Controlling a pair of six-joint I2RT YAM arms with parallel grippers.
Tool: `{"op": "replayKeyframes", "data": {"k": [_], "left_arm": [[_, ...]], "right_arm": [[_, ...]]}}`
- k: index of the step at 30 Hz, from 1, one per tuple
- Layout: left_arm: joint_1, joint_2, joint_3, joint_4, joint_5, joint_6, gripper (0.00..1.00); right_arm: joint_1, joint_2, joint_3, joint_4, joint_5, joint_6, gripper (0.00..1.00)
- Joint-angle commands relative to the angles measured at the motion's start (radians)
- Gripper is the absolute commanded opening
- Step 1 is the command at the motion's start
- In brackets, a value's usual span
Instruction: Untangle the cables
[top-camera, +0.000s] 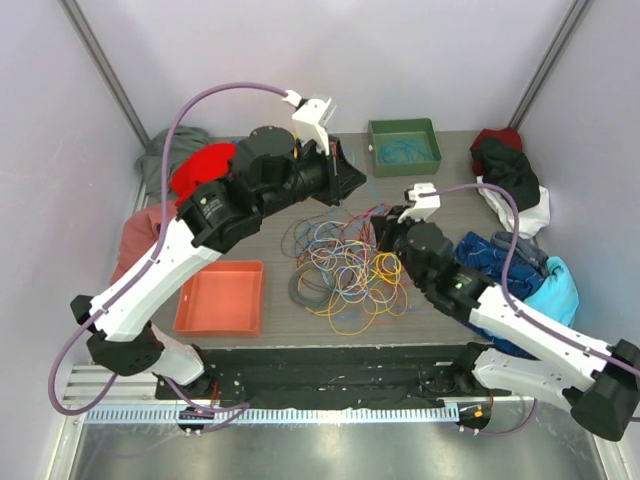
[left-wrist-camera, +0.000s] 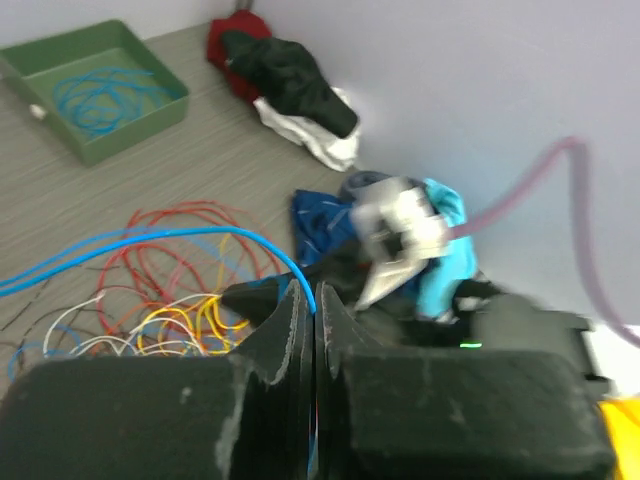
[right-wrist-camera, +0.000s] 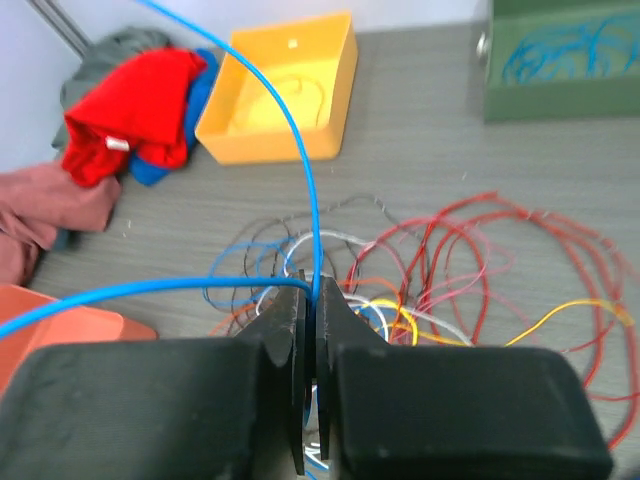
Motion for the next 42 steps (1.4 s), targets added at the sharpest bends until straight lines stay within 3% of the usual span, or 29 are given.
{"op": "replayKeyframes", "data": {"k": [1,3,4,7,14,23,29,35,42], "left_arm": [[0.006,-0.091,-0.185,0.107,-0.177,0.011,0.19],[0.007,-0.126,-0.309,0.168,-0.228,-0.003,0.47],[0.007,-0.171,-0.352,0.194,-0.265,-0.003,0.70],[0.007,-0.272,-0.527,0.313,-0.331,0.005,0.99],[0.009,-0.427,-0.722,0.311,-0.518,-0.041,1.00],[0.009,-0.608,-1.089,0.282,-0.466,-0.288,1.00],[0.007,-0.743,-1.283,0.268,-0.394,-0.372,1.00],[0.009,-0.884,-1.403,0.271,-0.339,-0.401,1.00],[0.007,-1.009,-1.518,0.353,-0.383,-0.383,1.00]], "right_arm": [[0.001,-0.047,0.214,-0.081,0.041,-0.089,0.01],[0.001,-0.035,0.326,-0.137,0.061,-0.122,0.01],[0.001,-0.010,0.368,-0.154,0.072,-0.151,0.01],[-0.005,0.063,0.523,-0.219,0.115,-0.206,0.01],[-0.069,0.255,0.887,-0.320,0.119,-0.243,0.01],[-0.353,0.622,1.316,-0.478,-0.008,-0.137,0.01],[-0.512,0.837,1.445,-0.501,-0.092,-0.041,0.01],[-0.546,0.961,1.482,-0.395,-0.097,-0.080,0.01],[-0.581,1.139,1.643,-0.366,-0.121,-0.070,0.01]]}}
